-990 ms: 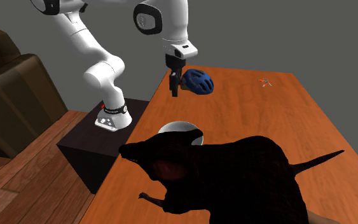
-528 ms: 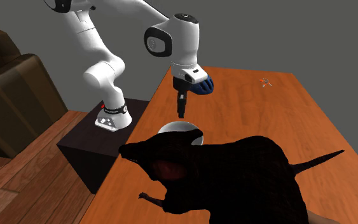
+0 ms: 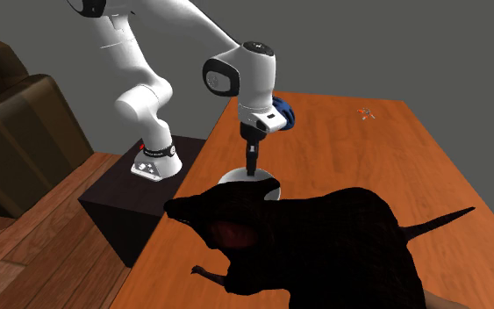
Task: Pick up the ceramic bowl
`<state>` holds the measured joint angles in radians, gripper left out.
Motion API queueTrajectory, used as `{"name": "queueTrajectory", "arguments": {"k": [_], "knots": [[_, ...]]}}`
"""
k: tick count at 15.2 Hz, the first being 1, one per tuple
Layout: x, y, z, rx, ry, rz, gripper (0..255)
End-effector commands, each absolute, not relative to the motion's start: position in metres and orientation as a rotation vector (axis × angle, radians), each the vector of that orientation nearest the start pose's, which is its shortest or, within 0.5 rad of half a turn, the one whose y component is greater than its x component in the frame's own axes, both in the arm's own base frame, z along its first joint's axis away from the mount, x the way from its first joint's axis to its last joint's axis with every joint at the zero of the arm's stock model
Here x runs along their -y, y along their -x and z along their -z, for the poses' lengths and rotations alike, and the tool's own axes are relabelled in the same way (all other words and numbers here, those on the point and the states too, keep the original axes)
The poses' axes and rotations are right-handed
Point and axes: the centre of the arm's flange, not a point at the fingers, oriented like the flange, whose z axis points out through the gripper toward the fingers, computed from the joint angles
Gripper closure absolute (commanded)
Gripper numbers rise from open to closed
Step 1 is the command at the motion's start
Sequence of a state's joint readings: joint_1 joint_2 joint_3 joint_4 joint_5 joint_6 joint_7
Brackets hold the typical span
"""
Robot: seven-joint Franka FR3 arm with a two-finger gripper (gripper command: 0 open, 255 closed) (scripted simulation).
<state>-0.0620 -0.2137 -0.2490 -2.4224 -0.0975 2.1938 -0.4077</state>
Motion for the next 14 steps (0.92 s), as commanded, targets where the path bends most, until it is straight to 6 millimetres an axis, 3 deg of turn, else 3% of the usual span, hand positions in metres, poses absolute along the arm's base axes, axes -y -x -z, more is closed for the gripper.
{"name": "queueTrajectory", "arguments": {"k": [1, 2, 11, 14], "knots": [[0.144, -0.435, -0.381, 0.253, 3.149, -0.043, 0], [0.144, -0.434, -0.381, 0.253, 3.149, -0.043, 255], [0.144, -0.435, -0.381, 0.253, 3.149, -0.043, 255], [0.144, -0.435, -0.397, 0.253, 3.149, -0.043, 255]]}}
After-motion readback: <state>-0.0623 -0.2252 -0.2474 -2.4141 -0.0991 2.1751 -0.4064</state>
